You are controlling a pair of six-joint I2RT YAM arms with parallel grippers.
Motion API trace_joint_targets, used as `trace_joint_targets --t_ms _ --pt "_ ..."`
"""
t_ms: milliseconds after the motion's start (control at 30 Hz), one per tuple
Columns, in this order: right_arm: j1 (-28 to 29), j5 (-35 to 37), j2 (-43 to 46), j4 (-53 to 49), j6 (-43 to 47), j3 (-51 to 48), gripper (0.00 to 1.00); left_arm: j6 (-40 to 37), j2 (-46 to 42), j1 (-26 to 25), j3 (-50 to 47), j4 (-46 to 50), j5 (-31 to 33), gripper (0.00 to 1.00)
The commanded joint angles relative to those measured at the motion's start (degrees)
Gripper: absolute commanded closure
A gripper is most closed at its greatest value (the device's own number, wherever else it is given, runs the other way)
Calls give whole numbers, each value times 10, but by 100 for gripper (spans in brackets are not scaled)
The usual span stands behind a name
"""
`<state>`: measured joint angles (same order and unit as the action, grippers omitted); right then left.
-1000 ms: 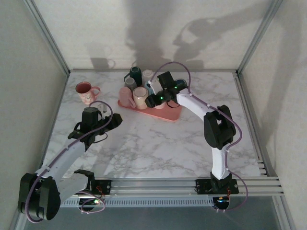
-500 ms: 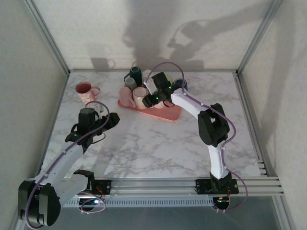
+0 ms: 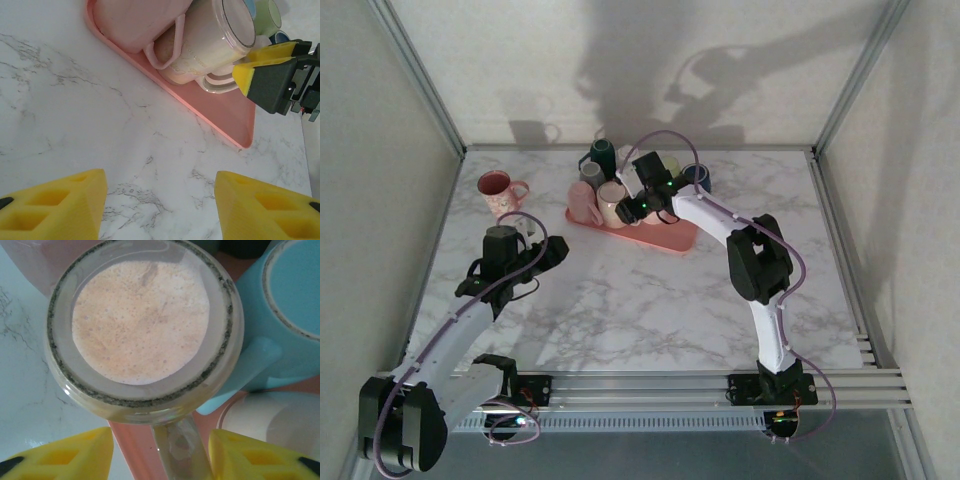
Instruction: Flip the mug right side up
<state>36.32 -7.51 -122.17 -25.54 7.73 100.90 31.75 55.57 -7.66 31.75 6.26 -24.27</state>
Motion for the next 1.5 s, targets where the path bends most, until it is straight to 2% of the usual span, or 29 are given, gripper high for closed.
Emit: trace_joint_targets --t_ms 0,100,267,433,567,633,833,1133,1467 --pt "5 -4 -17 -15 -21 14 50 4 -1 6 -3 0 -9 41" --pt "5 -3 -27 -23 -31 26 55 5 0 6 -5 -2 -9 41" --pt "5 20 -55 -55 -46 65 57 5 1 7 -4 -2 -10 41" --pt "6 33 -66 -57 -51 78 63 6 1 9 -4 -2 -10 41" --pt "9 53 -60 -54 -42 77 73 6 -1 9 -4 1 -8 42" --pt "10 59 -53 -50 -37 72 83 8 -3 10 -4 1 -5 42" --pt "12 47 -20 -32 -30 45 99 37 -11 10 -7 -18 -3 42" --pt "11 4 40 5 -54 -4 100 53 -17 11 4 -27 -22 42" --pt "10 -48 169 57 -105 -92 100 119 -59 11 -25 -119 -73 40"
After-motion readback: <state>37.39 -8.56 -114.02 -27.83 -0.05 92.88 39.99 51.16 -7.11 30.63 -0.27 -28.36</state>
